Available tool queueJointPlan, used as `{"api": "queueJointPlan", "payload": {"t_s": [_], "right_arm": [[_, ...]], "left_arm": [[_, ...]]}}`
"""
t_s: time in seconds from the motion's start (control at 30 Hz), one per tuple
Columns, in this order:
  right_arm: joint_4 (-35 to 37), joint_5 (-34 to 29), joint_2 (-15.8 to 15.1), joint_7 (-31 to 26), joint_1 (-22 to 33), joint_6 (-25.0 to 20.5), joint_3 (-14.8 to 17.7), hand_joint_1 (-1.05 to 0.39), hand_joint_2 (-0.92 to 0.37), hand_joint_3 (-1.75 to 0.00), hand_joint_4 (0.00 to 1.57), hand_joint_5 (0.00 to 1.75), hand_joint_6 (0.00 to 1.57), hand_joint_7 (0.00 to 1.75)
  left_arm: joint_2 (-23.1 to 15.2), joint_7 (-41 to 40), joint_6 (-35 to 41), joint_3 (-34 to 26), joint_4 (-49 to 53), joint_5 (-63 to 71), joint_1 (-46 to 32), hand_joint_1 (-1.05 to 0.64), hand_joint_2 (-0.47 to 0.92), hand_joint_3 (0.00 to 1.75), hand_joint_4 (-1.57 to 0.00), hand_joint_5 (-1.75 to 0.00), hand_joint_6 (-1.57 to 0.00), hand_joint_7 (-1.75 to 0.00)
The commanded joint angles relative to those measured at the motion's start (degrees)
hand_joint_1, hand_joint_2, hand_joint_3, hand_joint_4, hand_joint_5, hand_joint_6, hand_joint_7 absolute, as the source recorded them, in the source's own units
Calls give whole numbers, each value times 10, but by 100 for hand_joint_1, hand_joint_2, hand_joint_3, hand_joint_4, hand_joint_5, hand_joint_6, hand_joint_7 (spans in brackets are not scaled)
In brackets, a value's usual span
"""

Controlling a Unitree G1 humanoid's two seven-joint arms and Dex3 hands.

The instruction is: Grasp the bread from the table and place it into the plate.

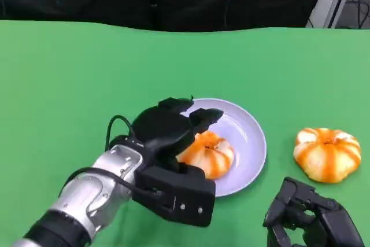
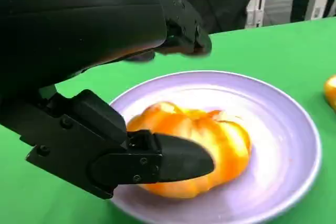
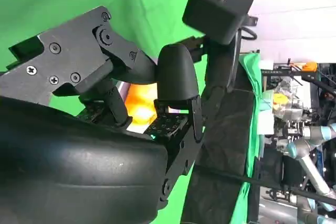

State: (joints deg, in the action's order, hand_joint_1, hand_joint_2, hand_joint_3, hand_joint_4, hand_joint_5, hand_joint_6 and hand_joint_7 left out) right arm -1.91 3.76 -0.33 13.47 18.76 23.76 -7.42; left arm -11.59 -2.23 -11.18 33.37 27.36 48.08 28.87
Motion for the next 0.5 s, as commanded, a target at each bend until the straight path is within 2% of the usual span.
{"api": "queueJointPlan", "payload": {"t_s": [0.03, 0.13, 0.23, 0.27, 0.33, 0.37, 0.4, 0.47, 0.5], "right_arm": [[1, 10, -5, 2, 0, 5, 5, -15, -61, -110, 80, 175, 75, 154], [3, 9, -4, 1, -1, 6, 5, -15, -61, -110, 80, 175, 75, 154], [3, 10, -5, 2, -1, 7, 6, -15, -61, -110, 79, 175, 75, 155], [2, 9, -6, 2, 0, 8, 6, -15, -61, -110, 79, 175, 75, 155], [1, 7, -6, 1, 0, 8, 6, -15, -61, -110, 79, 175, 75, 155], [1, 7, -6, 1, 1, 8, 6, -15, -61, -110, 79, 175, 75, 155], [1, 7, -6, 1, 1, 8, 6, -15, -61, -110, 79, 175, 75, 155], [-2, 7, -6, 0, 2, 5, 6, -15, -61, -110, 79, 175, 75, 154], [-5, 6, -6, -1, 3, 1, 5, -14, -62, -110, 80, 175, 75, 154]], "left_arm": [[-21, 25, -5, -28, -48, -42, -24, -105, 92, 89, 0, 0, 0, 0], [-35, 30, -36, -59, -85, -93, -50, -105, 92, 89, 0, 0, -2, -1], [-54, 32, -72, -86, -134, -134, -87, -97, 92, 71, 0, 0, -13, -4], [-57, 32, -82, -96, -150, -150, -101, -82, 92, 56, -5, -2, -23, -6], [-59, 39, -104, -118, -175, -196, -132, -67, 92, 46, -12, -5, -32, -6], [-59, 47, -115, -131, -190, -229, -152, -44, 92, 52, -40, -15, -47, -9], [-59, 54, -122, -140, -200, -252, -166, -35, 92, 55, -55, -20, -55, -10], [-58, 88, -113, -163, -234, -328, -205, -27, 92, 58, -66, -24, -61, -10], [-56, 116, -100, -179, -262, -395, -236, -15, 81, 76, -86, -54, -92, -24]]}}
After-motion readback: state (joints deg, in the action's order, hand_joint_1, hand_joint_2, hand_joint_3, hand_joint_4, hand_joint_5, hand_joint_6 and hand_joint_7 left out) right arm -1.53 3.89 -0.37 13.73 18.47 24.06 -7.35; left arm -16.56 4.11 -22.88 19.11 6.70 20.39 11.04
